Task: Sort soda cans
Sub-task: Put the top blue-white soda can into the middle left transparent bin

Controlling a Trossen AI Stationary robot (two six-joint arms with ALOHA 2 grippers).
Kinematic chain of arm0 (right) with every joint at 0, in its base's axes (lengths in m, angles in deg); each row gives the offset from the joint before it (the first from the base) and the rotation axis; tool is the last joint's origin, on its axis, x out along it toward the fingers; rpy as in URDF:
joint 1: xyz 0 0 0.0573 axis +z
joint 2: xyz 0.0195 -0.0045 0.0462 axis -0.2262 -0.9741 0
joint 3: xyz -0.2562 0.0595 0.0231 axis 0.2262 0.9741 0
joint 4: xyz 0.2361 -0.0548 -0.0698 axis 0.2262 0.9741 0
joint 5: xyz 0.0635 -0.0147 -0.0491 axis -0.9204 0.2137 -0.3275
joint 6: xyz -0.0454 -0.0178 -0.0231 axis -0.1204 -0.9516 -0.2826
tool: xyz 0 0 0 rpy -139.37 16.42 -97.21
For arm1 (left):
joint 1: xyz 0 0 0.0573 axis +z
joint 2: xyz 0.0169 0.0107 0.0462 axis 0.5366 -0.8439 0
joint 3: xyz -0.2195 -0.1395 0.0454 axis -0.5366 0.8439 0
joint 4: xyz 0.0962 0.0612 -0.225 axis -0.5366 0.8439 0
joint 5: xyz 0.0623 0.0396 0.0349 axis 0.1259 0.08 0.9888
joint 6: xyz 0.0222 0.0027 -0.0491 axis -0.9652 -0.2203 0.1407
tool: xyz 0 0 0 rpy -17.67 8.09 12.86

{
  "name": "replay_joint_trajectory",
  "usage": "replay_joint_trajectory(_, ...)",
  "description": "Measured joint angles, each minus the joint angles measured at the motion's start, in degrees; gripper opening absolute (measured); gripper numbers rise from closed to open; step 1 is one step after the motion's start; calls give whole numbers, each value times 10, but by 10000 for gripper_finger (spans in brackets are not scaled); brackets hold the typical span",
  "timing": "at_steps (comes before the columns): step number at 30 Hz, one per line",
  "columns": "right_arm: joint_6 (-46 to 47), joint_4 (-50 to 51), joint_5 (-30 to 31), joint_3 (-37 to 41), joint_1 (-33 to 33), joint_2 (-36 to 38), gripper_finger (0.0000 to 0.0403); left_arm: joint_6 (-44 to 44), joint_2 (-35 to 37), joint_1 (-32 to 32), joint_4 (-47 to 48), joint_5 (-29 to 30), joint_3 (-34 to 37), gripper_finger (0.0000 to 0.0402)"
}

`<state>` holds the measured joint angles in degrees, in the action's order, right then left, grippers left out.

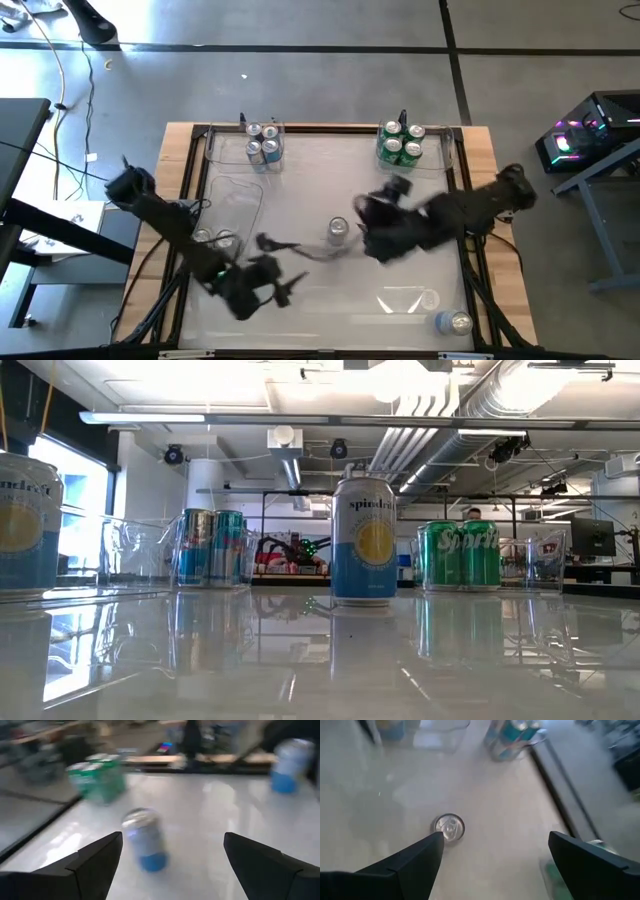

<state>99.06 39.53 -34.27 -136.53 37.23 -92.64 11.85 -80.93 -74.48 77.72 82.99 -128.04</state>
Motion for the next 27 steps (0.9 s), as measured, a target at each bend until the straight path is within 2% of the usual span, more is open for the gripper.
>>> replay_joint_trajectory(4, 125, 63, 100, 0, 103, 2, 355, -166, -41, 71, -184, -180, -3, 347)
replay_joint_trajectory(6, 189, 86, 124, 0, 150, -6, 355, -193, -55, 108, -197, -260, -26, 347)
replay_joint_trajectory(8, 237, 93, 143, 0, 190, -22, 355, -198, -71, 142, -153, -306, -66, 347)
replay_joint_trajectory(12, 279, 93, 196, 0, 247, -60, 355, -198, -114, 193, 18, -345, -183, 347)
replay_joint_trajectory(15, 288, 94, 208, 0, 265, -80, 355, -188, -145, 223, 161, -357, -272, 347)
replay_joint_trajectory(19, 294, 94, 214, 14, 266, -86, 355, -173, -167, 263, 253, -401, -337, 347)
replay_joint_trajectory(22, 332, 94, 214, 85, 266, -60, 355, -166, -168, 287, 271, -442, -343, 347)
replay_joint_trajectory(27, 482, 95, 211, 256, 271, 14, 355, -163, -168, 314, 304, -473, -343, 347)
